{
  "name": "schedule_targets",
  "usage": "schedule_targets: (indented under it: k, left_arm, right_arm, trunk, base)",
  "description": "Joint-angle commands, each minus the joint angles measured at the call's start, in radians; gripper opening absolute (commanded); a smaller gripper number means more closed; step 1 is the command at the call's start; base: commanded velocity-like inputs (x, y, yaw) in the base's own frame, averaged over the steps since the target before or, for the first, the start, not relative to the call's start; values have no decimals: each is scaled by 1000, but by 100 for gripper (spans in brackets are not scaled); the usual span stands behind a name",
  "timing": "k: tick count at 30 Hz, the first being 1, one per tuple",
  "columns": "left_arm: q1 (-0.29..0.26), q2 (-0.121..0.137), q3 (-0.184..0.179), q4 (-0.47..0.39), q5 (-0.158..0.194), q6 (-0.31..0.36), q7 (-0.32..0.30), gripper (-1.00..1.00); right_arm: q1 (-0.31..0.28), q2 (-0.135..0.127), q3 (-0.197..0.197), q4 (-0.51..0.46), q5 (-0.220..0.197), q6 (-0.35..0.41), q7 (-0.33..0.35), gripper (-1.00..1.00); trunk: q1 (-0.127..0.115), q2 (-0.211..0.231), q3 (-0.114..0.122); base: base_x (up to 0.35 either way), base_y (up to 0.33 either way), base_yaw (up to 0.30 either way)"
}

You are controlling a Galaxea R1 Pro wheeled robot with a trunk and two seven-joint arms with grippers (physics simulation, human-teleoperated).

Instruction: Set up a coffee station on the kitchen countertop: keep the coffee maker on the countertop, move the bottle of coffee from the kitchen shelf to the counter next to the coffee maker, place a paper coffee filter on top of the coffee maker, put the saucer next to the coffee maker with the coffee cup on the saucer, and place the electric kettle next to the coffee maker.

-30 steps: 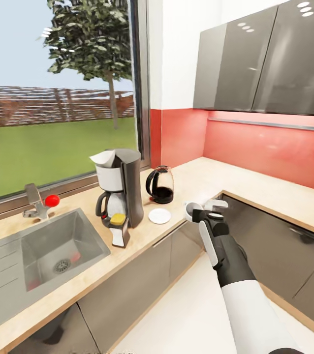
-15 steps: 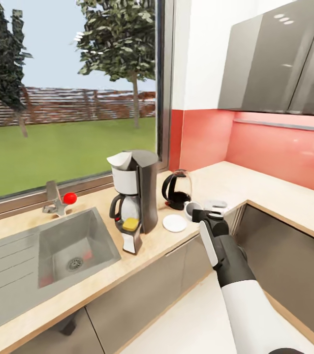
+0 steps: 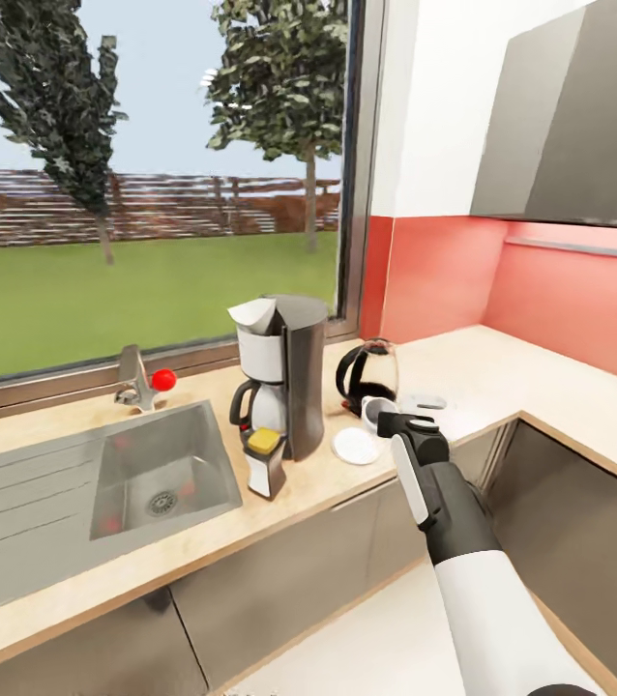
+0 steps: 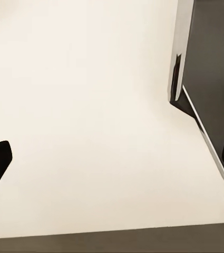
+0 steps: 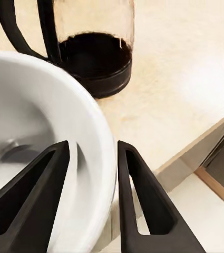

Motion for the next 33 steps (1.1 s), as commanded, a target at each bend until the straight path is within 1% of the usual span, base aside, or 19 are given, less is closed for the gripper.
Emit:
schedule_targets:
  k: [1, 12, 15, 16, 20, 26, 31, 33]
  left_arm:
    - [0, 0, -3, 0, 3, -3, 2, 100]
    - [0, 0, 0, 0, 3, -3, 2, 100]
    - [0, 0, 0, 0, 3, -3, 3, 100]
    - [0, 0, 0, 0, 3, -3, 3, 100]
    - [0, 1, -1, 0, 3, -3, 2, 100]
    - [0, 1, -3, 0, 3, -3, 2, 100]
    - [0, 0, -4, 5, -1, 7, 3, 100]
    - [0, 0, -4, 7, -1, 10, 3, 100]
  right_arm:
    - [-1, 0, 1, 0, -6, 3, -8, -100]
    - [-1, 0, 1, 0, -6, 3, -8, -100]
    - [-1, 0, 0, 6, -4, 2, -8, -100]
    - [-1, 0, -3, 27, -3, 2, -8, -100]
    - [-1, -31, -4, 51, -3, 2, -9, -100]
    - [-1, -34, -4, 62, -3, 2, -9, -100]
    - [-1, -33, -3, 149, -4, 2, -10, -100]
    - [-1, -34, -4, 159, -5, 2, -10, -100]
  trunk:
    - [1, -2, -2]
    - [1, -2, -2]
    - [1, -2, -2]
    - [1, -2, -2]
    - [1, -2, -2]
    - [1, -2, -2]
    - [1, -2, -2]
    - [1, -2, -2]
  base:
    - [0, -48, 277]
    - [0, -6, 259]
    - [0, 0, 61]
    - [0, 0, 15]
    - [0, 0, 4]
    - [0, 0, 0]
    - [1, 0, 0]
    - [57, 0, 0]
